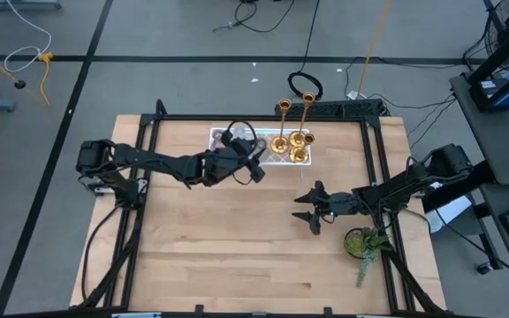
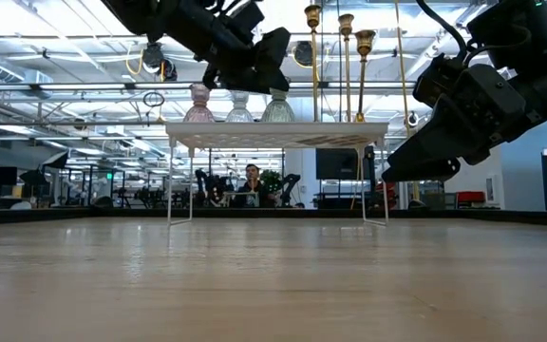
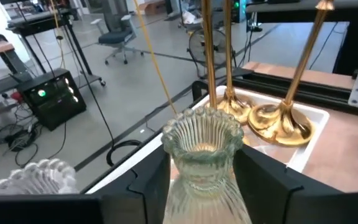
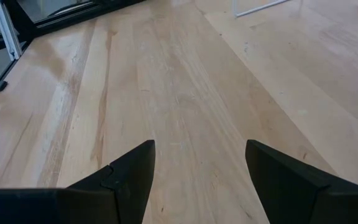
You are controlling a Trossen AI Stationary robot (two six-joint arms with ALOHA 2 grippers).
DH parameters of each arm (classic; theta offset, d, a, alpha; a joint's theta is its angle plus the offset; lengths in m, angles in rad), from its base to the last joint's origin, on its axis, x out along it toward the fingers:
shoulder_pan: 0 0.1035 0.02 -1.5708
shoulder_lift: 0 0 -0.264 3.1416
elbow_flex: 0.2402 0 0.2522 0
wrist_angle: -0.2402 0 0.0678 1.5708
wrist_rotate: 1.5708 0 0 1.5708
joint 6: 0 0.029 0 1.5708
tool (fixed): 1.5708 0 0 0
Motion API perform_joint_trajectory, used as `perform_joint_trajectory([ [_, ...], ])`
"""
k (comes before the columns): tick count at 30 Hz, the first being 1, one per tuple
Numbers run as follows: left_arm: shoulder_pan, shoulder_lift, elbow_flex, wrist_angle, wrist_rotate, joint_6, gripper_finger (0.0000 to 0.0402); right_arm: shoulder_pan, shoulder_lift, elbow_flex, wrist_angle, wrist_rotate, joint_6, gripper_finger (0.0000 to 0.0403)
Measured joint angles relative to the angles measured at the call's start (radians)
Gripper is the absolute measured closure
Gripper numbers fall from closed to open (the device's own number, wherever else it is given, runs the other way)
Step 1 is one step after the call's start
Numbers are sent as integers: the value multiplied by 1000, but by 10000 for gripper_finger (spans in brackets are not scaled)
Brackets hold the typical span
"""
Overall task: Pick & Place candle stick holders
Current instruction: Put the green glass candle holder on the shelf
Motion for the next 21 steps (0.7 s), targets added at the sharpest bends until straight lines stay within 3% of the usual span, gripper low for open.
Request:
perform_joint_trajectory([
  [8, 13, 7, 0, 19, -47, 7, 188, 0, 0, 0, -1, -2, 7, 161],
  [21, -21, 7, 0, 43, -118, 38, 185, 0, 0, 0, -3, -2, 7, 161],
])
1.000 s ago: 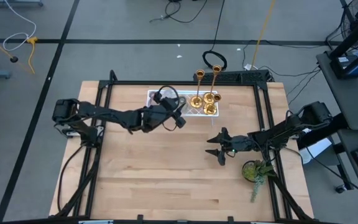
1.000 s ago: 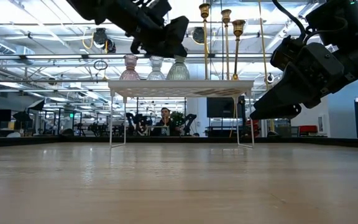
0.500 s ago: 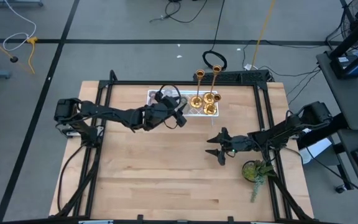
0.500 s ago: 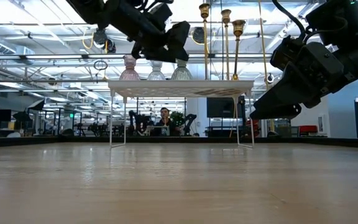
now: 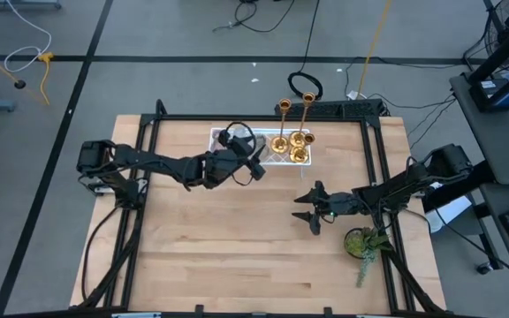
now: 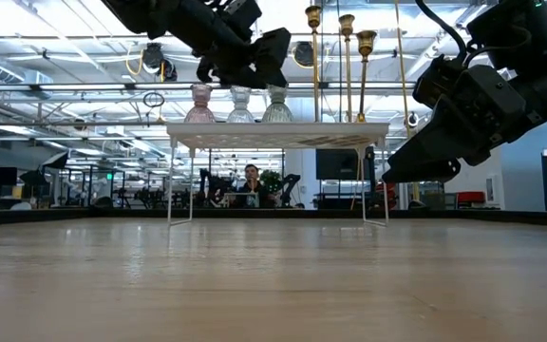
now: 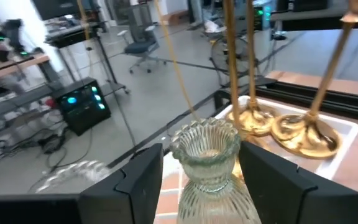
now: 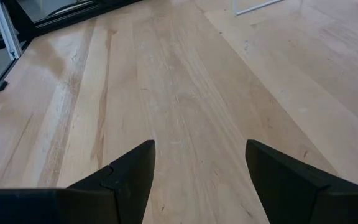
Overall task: Pick & Place candle stick holders
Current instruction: Put the green glass candle holder on the shelf, then return to Home Position
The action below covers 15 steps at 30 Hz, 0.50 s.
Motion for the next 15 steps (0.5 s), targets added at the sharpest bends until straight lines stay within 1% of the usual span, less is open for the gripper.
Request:
perform_joint_trajectory([
  [4, -21, 0, 0, 36, -84, 8, 185, 0, 0, 0, 0, 0, 0, 161],
  [10, -67, 0, 0, 102, -127, 64, 185, 0, 0, 0, 0, 0, 0, 161],
  [15, -126, -13, 0, 152, -253, 163, 185, 0, 0, 0, 0, -1, 0, 161],
])
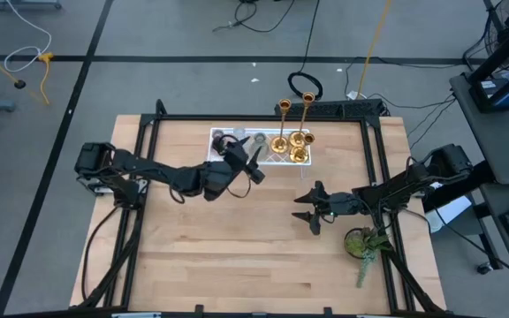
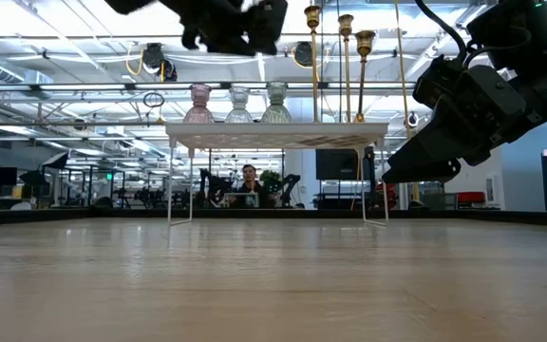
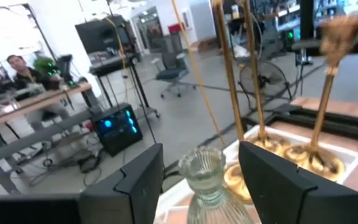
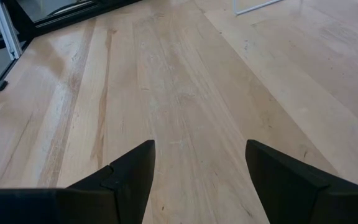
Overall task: Pick & Place candle stick holders
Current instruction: Return to Home Position
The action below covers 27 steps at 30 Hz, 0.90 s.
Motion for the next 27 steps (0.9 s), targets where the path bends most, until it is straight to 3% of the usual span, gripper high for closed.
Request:
perform_joint_trajectory([
  [6, -105, -91, 0, -43, -64, 66, 185, 0, -22, 0, -8, -1, -22, 161],
  [12, -236, -284, 0, -297, -63, 96, 208, -3, -162, 0, -9, -71, -169, 180],
  [16, -317, -441, 0, -563, -32, 19, 269, -3, -303, 0, -41, -107, -274, 227],
  [22, -408, -676, 0, -922, -13, -151, 387, -23, -567, 0, -183, -105, -411, 331],
  [25, -433, -780, -3, -1088, 30, -260, 390, -45, -685, 0, -321, -105, -435, 385],
  [27, -442, -834, -42, -1149, 54, -316, 390, -61, -749, 0, -398, -105, -455, 395],
])
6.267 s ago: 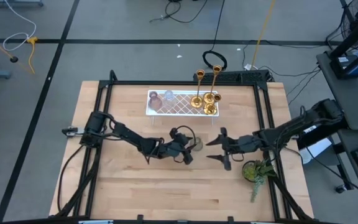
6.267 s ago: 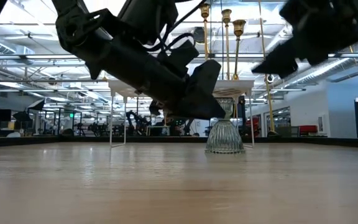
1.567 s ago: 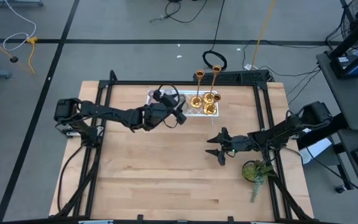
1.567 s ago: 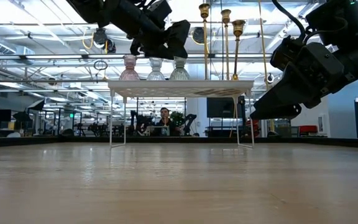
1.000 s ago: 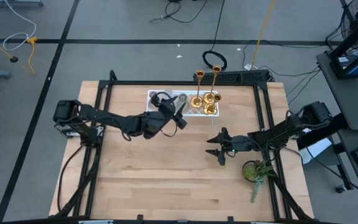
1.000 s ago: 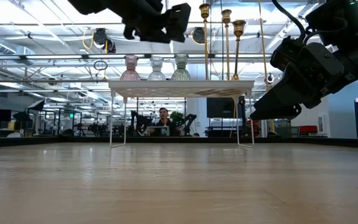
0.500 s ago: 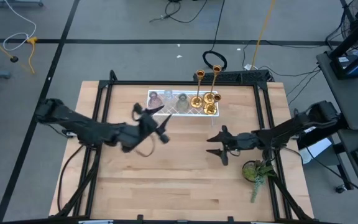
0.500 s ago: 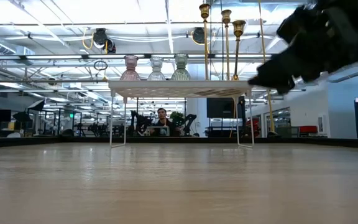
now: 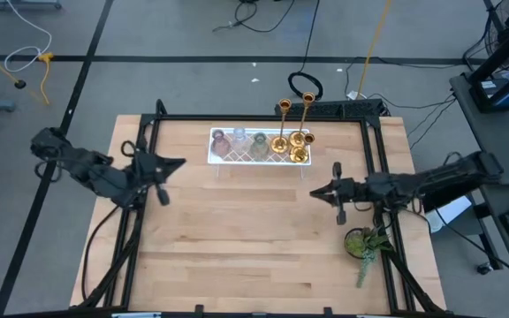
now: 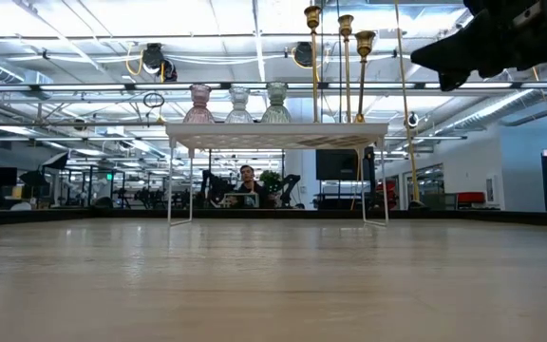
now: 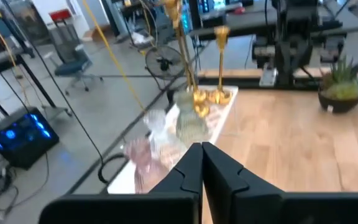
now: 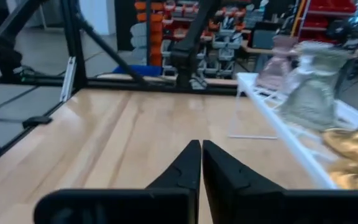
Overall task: Pick & Place candle stick holders
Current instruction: Return to Home Position
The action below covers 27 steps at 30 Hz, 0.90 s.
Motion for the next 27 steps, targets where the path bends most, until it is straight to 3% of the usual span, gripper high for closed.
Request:
perform_joint_trajectory([
  [4, -15, -94, -176, 64, 20, -26, 396, -33, -112, 0, -80, 0, -1, 396],
  [6, -22, -128, -291, 169, 83, 47, 391, -45, -158, 0, -137, 0, -18, 401],
  [11, -32, -192, -618, 663, 325, 403, 398, -68, -227, -4, -258, 0, -29, 402],
  [13, -20, -223, -716, 835, 373, 505, 395, -79, -243, -17, -261, 0, -32, 402],
  [16, 10, -300, -814, 966, 382, 576, 387, -96, -269, -25, -262, -24, -61, 402],
  [21, 70, -468, -857, 895, 415, 544, 398, -127, -325, -25, -261, -275, -210, 402],
  [27, 141, -612, -857, 766, 516, 538, 387, -176, -359, -25, -297, -308, -162, 402],
])
